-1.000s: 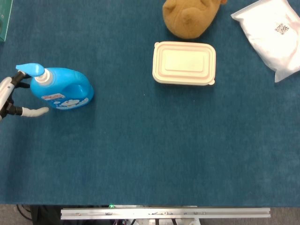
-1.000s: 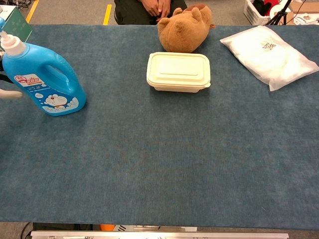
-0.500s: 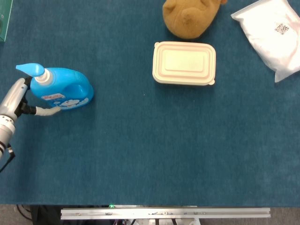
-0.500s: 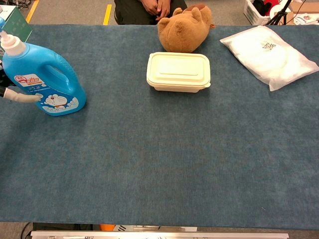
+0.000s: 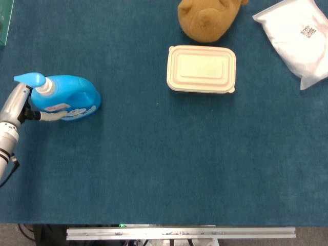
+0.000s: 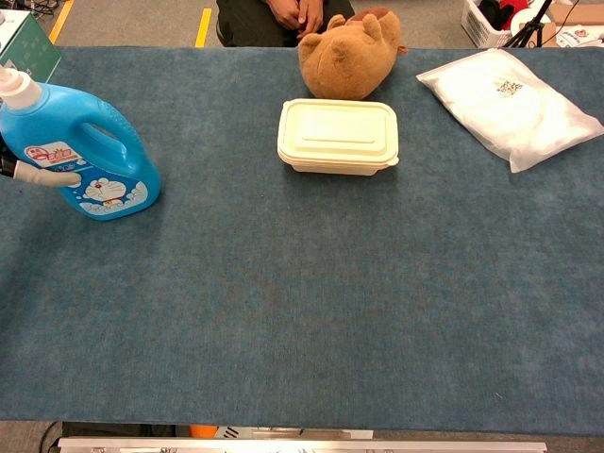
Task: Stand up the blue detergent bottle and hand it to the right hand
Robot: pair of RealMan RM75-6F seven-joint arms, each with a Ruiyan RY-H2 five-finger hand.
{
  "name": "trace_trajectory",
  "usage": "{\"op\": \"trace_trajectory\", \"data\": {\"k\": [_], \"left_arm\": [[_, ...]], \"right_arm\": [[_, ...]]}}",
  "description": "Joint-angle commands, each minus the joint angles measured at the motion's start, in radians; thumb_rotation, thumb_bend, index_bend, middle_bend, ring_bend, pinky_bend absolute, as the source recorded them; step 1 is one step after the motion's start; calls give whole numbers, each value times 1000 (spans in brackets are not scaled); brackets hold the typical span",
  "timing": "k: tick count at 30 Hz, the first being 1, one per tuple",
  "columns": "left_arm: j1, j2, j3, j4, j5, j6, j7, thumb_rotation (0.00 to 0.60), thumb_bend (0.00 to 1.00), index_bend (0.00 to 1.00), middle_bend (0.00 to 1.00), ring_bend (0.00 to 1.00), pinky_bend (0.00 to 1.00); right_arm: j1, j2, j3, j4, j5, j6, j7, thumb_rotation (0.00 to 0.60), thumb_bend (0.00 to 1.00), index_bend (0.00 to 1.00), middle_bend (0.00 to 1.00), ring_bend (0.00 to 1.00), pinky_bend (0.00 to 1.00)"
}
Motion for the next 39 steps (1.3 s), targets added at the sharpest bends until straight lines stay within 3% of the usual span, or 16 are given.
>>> {"op": "trace_trajectory", "data": {"k": [1,11,21,32,39], "left_arm": [[-4,9,-12,2,12,-12,-15,600,138,489,282,221,344],[-29,101,-39,-84,114,-63,-81,600,138,535,284,221,348],[-50,169,-74,-268,62,-79,-76,600,138,535,284,216,348],[-73,167,-98,-421,-42,-14,50,600,138,534,284,214,348],[-100,157,-111,-486,-139,19,130,600,138,532,284,209,348]], "right_arm": [[4,-1,0,-1,-6,-3,-4,600,114,60,209,107,261],[55,19,-12,-58,-62,-79,-42,600,114,60,209,107,261],[160,66,5,-178,-76,-222,-97,600,114,97,211,111,261],[351,19,81,-280,86,-438,-153,600,113,278,237,125,261],[483,-57,137,-319,279,-504,-319,600,163,332,237,125,261]]}}
